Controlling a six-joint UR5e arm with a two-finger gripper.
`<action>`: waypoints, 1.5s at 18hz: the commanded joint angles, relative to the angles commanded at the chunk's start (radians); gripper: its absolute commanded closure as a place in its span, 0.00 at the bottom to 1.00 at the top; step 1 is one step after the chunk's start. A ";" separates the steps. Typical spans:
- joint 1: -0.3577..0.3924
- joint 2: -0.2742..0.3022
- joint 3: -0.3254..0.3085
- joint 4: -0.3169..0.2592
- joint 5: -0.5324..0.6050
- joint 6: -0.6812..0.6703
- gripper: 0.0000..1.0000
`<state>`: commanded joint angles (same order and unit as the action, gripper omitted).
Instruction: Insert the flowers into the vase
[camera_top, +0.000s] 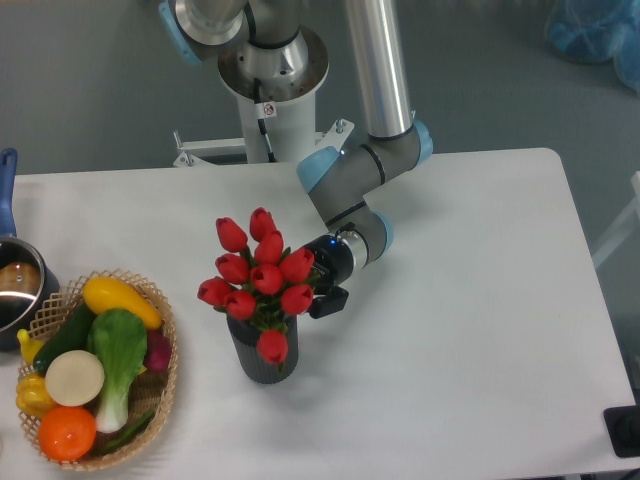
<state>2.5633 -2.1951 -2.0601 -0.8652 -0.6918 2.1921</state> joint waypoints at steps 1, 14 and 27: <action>0.003 0.000 0.000 0.000 0.000 0.000 0.23; 0.034 0.041 -0.026 -0.003 0.014 -0.005 0.00; 0.300 0.254 -0.052 -0.009 0.437 -0.251 0.00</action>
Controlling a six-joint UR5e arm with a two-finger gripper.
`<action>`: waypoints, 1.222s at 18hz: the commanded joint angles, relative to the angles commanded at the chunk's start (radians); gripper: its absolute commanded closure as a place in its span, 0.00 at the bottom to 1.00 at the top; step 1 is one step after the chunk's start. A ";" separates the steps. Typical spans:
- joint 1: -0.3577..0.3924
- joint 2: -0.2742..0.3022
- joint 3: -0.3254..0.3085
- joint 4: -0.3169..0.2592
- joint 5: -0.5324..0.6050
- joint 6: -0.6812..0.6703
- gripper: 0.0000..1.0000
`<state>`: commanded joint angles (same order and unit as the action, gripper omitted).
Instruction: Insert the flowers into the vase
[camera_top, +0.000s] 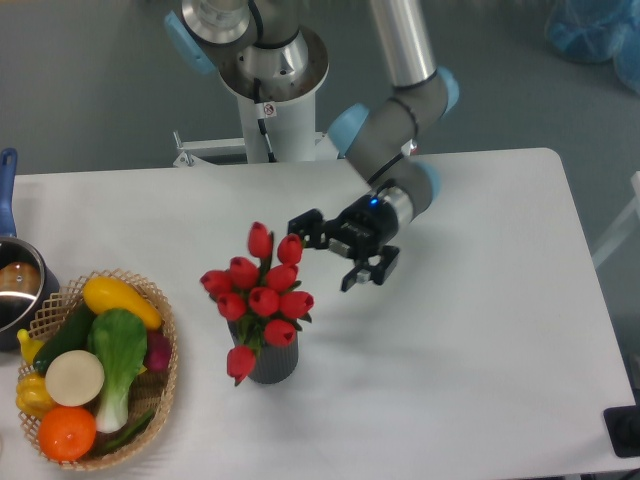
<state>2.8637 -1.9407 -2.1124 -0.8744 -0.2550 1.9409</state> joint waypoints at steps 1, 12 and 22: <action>0.018 0.011 0.011 0.002 0.037 -0.044 0.00; 0.077 0.206 0.233 0.000 0.679 -0.536 0.00; -0.012 0.284 0.333 -0.005 1.270 -0.660 0.00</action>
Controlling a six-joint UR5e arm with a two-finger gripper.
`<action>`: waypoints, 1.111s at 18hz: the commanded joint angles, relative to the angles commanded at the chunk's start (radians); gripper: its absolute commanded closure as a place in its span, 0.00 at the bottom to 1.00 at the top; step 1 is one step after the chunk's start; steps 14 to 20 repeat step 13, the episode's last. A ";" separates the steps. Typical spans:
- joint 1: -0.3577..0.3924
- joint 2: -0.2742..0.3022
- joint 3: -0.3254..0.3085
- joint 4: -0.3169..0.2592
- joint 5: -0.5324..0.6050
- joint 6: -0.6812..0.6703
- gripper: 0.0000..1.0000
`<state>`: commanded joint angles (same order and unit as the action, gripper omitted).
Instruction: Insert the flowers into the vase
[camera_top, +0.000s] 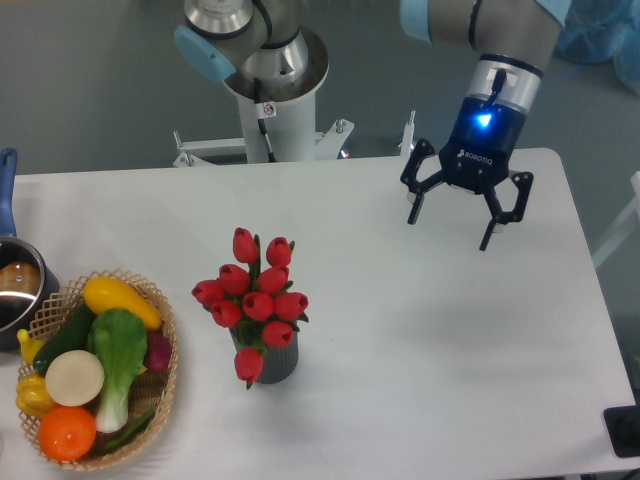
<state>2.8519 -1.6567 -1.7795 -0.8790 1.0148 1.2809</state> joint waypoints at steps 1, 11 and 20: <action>-0.017 0.002 0.008 -0.002 0.066 0.002 0.00; -0.078 0.005 0.029 -0.002 0.327 0.086 0.00; -0.080 0.005 0.029 -0.002 0.327 0.086 0.00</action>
